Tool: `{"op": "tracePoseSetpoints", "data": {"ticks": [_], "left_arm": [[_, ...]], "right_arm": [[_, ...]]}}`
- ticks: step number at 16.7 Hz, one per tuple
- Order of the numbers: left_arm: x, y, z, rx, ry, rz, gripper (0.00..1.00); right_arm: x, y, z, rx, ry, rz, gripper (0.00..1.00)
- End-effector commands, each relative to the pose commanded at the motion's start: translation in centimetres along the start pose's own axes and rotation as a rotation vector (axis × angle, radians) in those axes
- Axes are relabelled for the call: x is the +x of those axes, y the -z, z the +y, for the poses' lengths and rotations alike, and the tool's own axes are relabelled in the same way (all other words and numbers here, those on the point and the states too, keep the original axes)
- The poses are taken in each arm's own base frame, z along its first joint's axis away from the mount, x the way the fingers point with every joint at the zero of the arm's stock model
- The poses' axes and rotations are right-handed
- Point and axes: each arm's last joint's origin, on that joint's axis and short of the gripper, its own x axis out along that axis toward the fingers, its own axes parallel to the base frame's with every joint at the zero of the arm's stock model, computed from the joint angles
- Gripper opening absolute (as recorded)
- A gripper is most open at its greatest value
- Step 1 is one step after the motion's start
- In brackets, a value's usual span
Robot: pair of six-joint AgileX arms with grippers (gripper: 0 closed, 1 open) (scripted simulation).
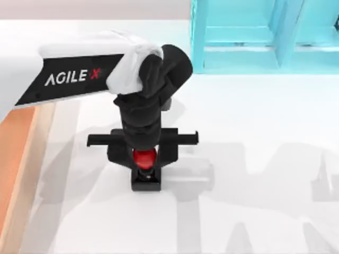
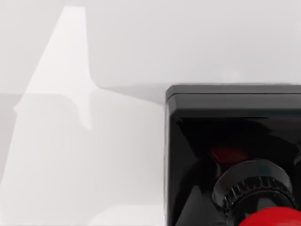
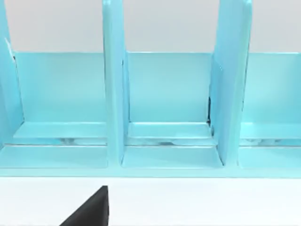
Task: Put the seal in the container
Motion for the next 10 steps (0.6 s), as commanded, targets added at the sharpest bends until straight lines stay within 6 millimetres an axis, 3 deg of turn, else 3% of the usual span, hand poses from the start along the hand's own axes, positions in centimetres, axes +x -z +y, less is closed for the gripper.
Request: {"op": "tracePoseSetpoints", "data": {"ticks": [3,10], "left_arm": [[0.0,0.0,0.0,0.0,0.0,0.0,0.02],[0.0,0.0,0.0,0.0,0.0,0.0,0.0]], "right_arm": [[0.0,0.0,0.0,0.0,0.0,0.0,1.0],[0.0,0.0,0.0,0.0,0.0,0.0,1.0]]}}
